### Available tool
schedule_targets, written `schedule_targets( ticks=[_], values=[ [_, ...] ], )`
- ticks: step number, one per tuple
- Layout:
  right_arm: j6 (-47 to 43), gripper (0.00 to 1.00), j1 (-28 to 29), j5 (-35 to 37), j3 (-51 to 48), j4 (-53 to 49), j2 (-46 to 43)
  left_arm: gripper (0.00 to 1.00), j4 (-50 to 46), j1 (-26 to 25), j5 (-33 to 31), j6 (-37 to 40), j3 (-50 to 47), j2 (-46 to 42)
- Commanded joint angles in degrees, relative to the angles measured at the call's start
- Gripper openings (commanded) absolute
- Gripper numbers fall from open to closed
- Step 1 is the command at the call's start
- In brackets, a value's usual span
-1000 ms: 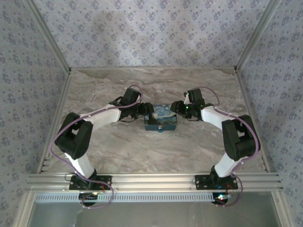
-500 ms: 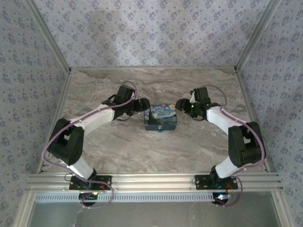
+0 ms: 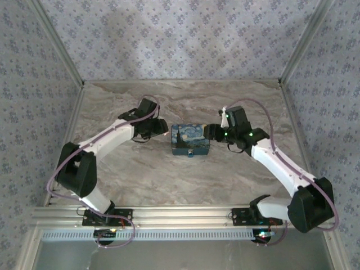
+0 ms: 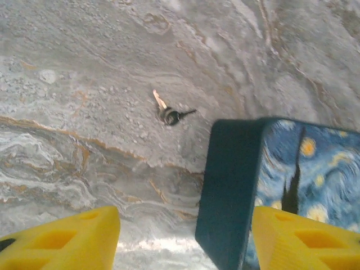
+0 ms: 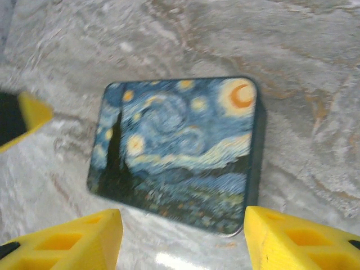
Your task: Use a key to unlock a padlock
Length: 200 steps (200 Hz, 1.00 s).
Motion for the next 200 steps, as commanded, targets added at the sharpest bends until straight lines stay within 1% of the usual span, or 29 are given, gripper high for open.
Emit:
schedule_targets(
  ticks=[1,25,62,93,106,142,157,166,176,187,200],
  values=[
    [-2.2,0.61,3.45,4.0,0.59,-5.95,-2.6,0.54,-5.1,0.25,-3.12,-1.82,4.69,5.29],
    [-1.83,0.61,4.83,4.15,-0.7,-6.58,-4.74,0.46,-4.73,0.38,-4.51,-4.16,8.07,10.96],
    [-1.8,0.61,5.05,4.07,-1.78,-6.97,-6.55,0.46,-5.09,0.34,-3.72,-5.99,13.47,18.11],
    [-1.95,0.61,5.05,4.23,-2.32,-6.68,-6.92,0.46,-5.34,0.46,-4.77,-7.03,15.28,20.99],
    [-1.98,0.61,4.95,4.15,-2.41,-6.74,-6.92,0.43,-5.62,0.51,-4.8,-7.12,15.93,22.01],
    [-2.29,0.61,4.84,3.89,-2.69,-7.34,-7.0,0.41,-5.33,0.68,-5.16,-7.2,16.97,24.01],
    [-2.24,0.61,4.8,3.97,-2.74,-7.43,-7.0,0.36,-5.51,0.87,-4.9,-7.07,17.42,24.89],
    [-2.18,0.61,4.77,3.91,-2.74,-7.63,-7.0,0.35,-5.66,0.97,-4.94,-6.94,17.63,25.34],
    [-2.21,0.61,4.71,3.89,-2.71,-7.7,-7.07,0.31,-5.63,0.95,-4.99,-6.93,17.62,25.76],
    [-2.18,0.61,4.62,3.8,-2.65,-7.85,-7.2,0.28,-5.64,1.05,-4.83,-6.78,17.62,26.18],
    [-2.23,0.61,4.44,3.71,-2.52,-8.13,-7.27,0.21,-5.64,1.08,-4.65,-6.65,17.66,26.56]
  ],
)
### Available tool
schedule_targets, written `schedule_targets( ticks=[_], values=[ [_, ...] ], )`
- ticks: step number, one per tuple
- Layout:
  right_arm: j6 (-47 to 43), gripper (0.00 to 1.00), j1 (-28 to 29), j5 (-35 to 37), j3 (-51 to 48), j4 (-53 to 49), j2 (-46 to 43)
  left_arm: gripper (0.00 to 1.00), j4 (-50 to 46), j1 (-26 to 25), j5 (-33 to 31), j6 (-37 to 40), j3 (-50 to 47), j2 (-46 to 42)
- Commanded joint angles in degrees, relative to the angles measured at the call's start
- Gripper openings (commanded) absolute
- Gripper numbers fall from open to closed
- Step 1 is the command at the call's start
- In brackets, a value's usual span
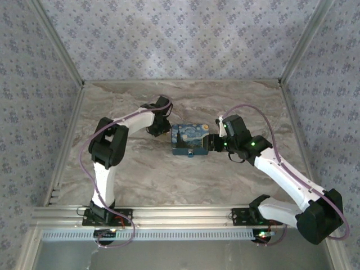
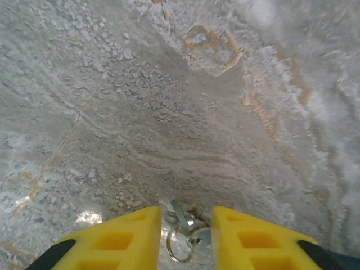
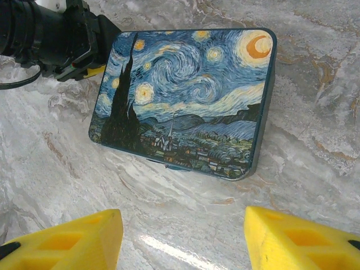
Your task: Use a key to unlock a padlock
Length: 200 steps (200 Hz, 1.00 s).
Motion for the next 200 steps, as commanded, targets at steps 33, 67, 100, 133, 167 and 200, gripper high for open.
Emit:
schedule_targets(
  ticks=[33,67,100,133,167,200],
  values=[
    [-0.84,0.61,-0.91,0.25,-0.45,-1.81,-1.17,0.04,-1.56,0.39,-0.39,0.63,0.68,0.83],
    [-0.8,0.61,-1.15,0.37,-0.87,-0.83,-0.58,0.0,-1.61,0.4,-0.58,2.02,-0.24,-1.63],
    [-0.71,0.61,-1.13,0.5,-0.92,0.28,-0.52,0.0,-2.26,0.41,-0.82,4.54,-0.38,-6.19],
    [-0.36,0.61,-1.19,-1.81,-1.26,2.87,-1.12,0.0,-1.68,0.22,0.77,7.68,-1.05,-13.11],
    [1.09,0.6,-1.95,-7.09,-1.74,7.55,-2.54,0.0,2.56,-0.66,5.01,11.34,-3.36,-21.84],
    [4.97,0.59,-4.32,-14.74,-1.97,16.15,-3.96,0.0,15.08,-2.18,12.31,14.19,-10.04,-32.24]
  ],
)
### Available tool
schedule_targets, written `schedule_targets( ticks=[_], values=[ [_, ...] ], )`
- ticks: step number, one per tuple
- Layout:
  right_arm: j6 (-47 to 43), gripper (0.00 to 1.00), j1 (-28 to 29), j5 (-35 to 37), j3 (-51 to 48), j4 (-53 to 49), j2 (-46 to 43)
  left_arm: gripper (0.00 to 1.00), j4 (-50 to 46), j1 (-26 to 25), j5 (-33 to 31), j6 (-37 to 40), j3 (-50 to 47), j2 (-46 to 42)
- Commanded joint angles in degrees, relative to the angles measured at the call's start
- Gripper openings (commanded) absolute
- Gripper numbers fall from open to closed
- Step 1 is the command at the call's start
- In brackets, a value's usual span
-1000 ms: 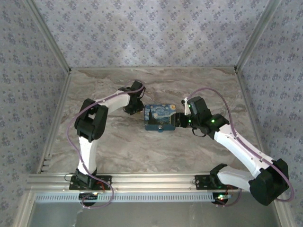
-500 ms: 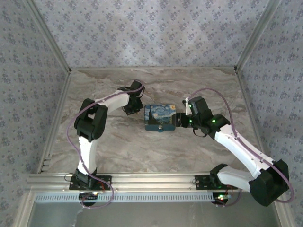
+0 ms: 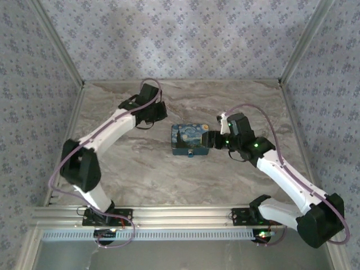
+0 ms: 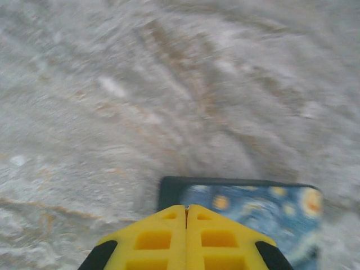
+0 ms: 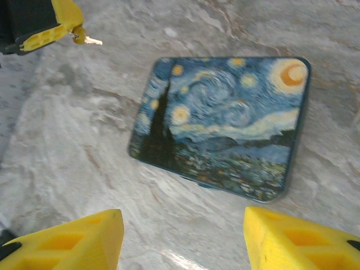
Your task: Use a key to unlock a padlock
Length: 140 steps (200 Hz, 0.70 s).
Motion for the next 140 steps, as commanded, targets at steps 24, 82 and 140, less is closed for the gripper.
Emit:
schedule_targets(
  ticks=[24,82,140],
  values=[
    [6.93,0.59,-3.38,-12.06,-0.55,15.94,-1.86,0.0,19.03,-1.63,13.24,3.47,-9.31,-12.56],
    [15.48,0.47,-5.12,-20.45,-1.37,33.46,0.03,0.0,38.33,-4.32,21.38,-0.19,-18.54,-21.07],
    [18.36,0.37,-3.17,-24.83,-1.25,44.74,2.31,0.0,45.06,-9.24,21.82,-2.87,-19.78,-23.07]
  ],
)
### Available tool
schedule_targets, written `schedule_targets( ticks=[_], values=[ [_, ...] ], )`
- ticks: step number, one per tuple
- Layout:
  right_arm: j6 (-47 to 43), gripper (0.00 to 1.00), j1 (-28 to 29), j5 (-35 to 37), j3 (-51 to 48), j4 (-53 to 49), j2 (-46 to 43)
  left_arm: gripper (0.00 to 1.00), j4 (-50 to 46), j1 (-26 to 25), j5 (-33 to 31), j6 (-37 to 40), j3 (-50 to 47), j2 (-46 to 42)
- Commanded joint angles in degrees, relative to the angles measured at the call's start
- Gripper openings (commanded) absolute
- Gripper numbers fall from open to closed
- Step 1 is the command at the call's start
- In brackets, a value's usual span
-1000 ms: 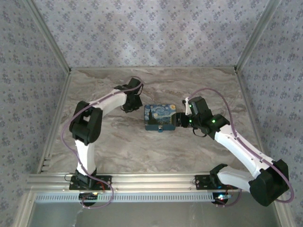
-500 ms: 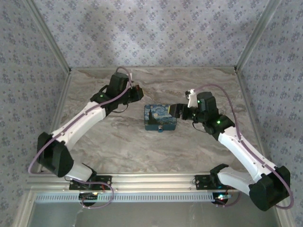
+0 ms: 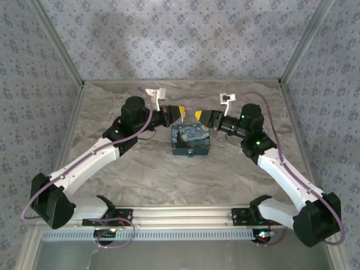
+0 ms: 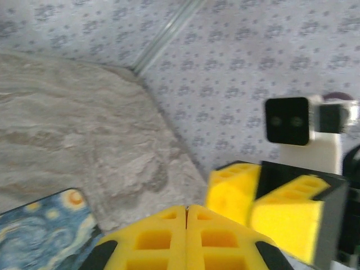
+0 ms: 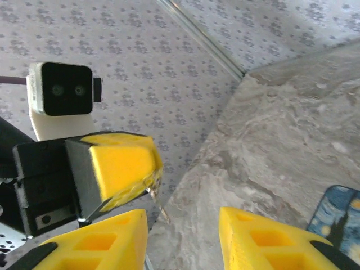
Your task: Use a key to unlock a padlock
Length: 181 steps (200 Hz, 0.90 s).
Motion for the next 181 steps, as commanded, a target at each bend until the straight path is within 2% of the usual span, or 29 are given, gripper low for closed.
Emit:
schedule_targets(
  ticks=[1,90,161,181],
  values=[
    [1.72,0.37,1.39,-3.35,-0.1,7.33,0.52,0.0,7.08,-1.45,1.69,-1.95,-0.48,-1.98],
    [0.93,0.32,4.38,-2.14,-0.88,11.11,0.1,0.0,9.24,-3.4,0.62,-3.52,-1.05,-2.31],
    [-0.22,0.2,5.3,-1.53,0.27,10.66,0.89,0.0,10.51,-4.1,0.77,-4.01,-1.57,-2.09],
    [-0.54,0.12,5.38,-1.03,0.57,10.41,1.11,0.0,10.83,-4.2,0.78,-4.23,-1.83,-2.01]
  ],
)
